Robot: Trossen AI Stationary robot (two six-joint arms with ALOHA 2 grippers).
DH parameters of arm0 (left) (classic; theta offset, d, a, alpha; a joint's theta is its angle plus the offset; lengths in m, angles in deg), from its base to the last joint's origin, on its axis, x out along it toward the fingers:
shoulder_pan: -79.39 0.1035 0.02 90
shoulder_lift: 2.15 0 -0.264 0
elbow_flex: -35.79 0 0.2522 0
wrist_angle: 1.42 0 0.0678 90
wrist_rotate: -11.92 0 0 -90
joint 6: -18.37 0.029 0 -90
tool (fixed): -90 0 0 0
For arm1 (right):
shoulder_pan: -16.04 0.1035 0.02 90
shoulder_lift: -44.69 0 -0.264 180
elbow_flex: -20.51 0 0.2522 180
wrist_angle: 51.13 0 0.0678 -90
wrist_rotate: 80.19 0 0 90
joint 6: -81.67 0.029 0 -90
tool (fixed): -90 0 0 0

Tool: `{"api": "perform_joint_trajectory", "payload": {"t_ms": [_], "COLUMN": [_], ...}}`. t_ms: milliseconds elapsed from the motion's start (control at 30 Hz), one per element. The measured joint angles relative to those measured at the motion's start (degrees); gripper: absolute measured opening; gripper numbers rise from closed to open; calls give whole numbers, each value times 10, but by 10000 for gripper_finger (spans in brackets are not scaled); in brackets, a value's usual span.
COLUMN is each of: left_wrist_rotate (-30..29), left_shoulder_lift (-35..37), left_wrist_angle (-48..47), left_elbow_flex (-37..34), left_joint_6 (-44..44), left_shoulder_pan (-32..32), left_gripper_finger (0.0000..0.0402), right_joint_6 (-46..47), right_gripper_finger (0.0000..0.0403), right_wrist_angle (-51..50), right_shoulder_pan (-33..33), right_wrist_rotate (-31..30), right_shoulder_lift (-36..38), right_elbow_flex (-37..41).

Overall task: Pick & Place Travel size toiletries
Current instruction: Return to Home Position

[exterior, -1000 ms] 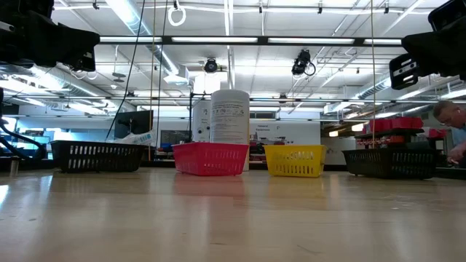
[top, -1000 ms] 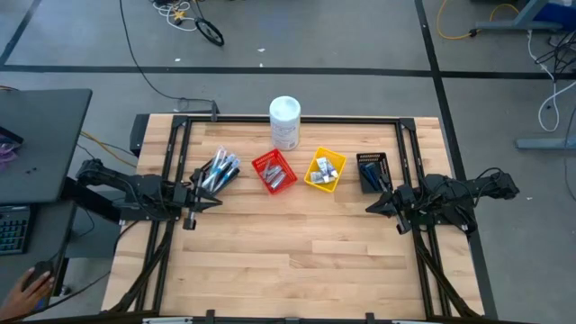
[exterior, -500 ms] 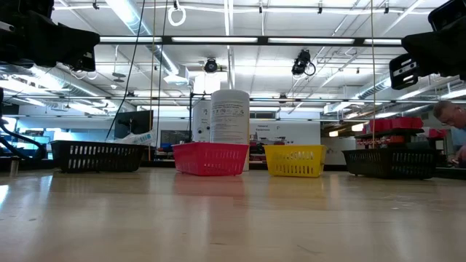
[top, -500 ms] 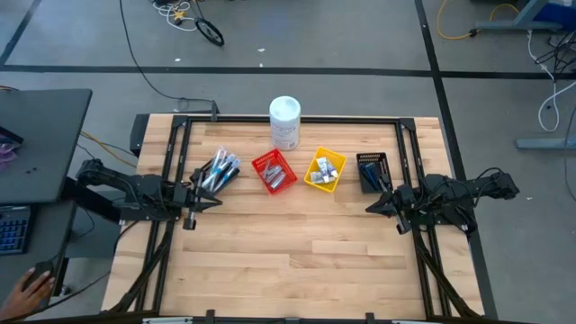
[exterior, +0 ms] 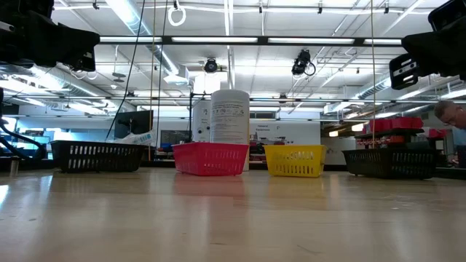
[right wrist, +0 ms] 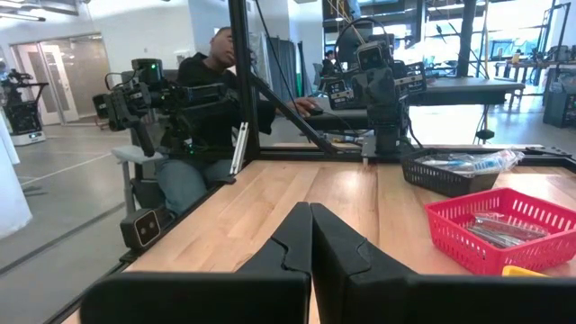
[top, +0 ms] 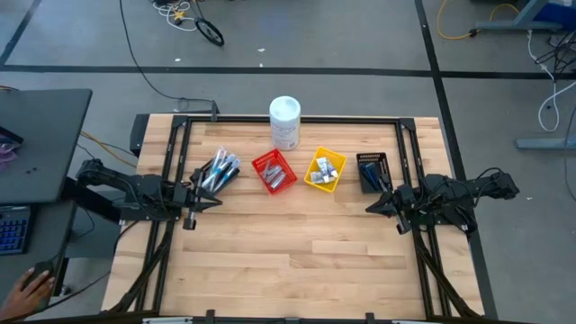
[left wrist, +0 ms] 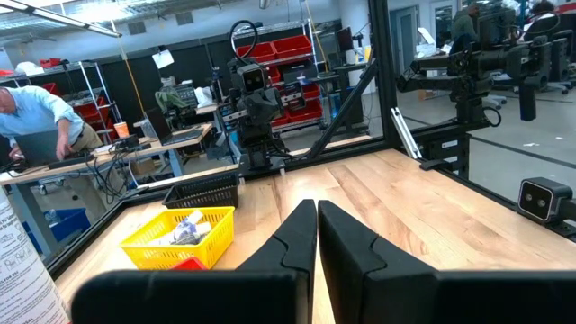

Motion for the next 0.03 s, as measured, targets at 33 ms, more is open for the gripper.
{"api": "perform_joint_trajectory", "payload": {"t_ms": [33], "left_wrist_rotate": [0], "left_shoulder_lift": [0], "left_wrist_angle": [0], "left_elbow_flex": [0], "left_joint_6": [0], "left_shoulder_pan": [0], "left_gripper_finger": [22], "right_joint_6": [0], "right_gripper_finger": [1], "right_wrist_angle": [0], "right_shoulder_pan": [0], "right_wrist_rotate": [0], "right_shoulder_lift": [0], "right_elbow_flex": [0]}}
